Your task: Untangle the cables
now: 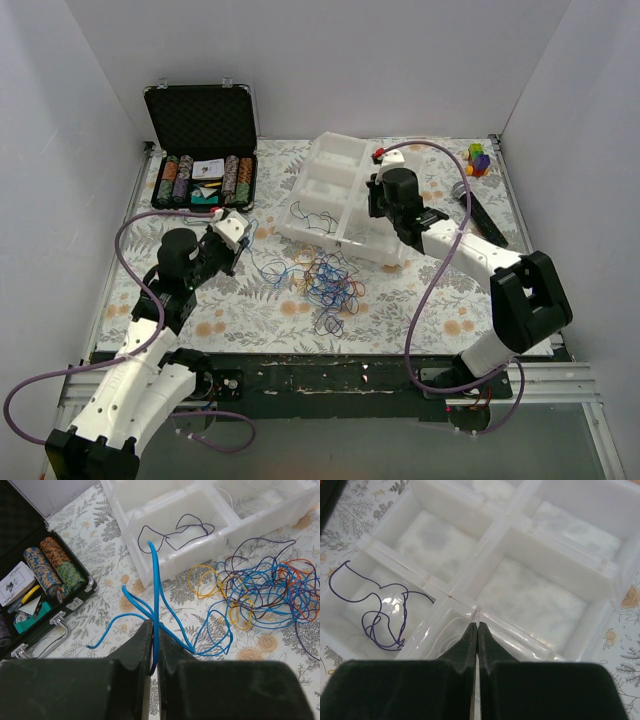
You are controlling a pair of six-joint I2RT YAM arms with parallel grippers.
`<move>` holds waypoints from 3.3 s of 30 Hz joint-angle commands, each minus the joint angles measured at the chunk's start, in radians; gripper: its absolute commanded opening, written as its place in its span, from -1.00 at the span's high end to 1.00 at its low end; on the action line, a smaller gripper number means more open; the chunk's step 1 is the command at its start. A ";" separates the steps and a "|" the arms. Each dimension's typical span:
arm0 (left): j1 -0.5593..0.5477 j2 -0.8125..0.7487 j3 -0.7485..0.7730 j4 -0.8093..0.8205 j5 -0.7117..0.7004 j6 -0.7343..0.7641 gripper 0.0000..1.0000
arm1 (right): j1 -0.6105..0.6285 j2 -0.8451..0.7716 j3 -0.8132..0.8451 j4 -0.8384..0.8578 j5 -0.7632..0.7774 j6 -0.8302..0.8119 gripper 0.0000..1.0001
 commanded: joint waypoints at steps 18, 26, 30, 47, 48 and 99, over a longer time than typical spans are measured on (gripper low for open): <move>0.003 0.045 0.246 -0.040 0.151 -0.081 1.00 | 0.016 0.023 -0.027 -0.014 -0.070 0.019 0.25; 0.003 0.065 0.310 -0.023 0.169 -0.088 1.00 | 0.016 -0.153 0.035 -0.022 -0.163 -0.036 -0.60; 0.003 0.078 0.369 -0.023 0.191 -0.092 1.00 | 0.016 -0.271 0.016 0.030 -0.455 -0.089 -0.72; 0.003 0.094 0.447 -0.032 0.245 -0.133 1.00 | 0.328 -0.092 0.044 0.103 -0.706 -0.201 -0.81; 0.001 0.093 0.448 -0.035 0.245 -0.133 1.00 | 0.332 -0.065 0.059 0.103 -0.702 -0.202 -0.81; 0.003 0.203 0.941 0.338 -0.016 -0.009 1.00 | 0.356 -0.206 -0.324 0.173 -0.484 -0.037 0.97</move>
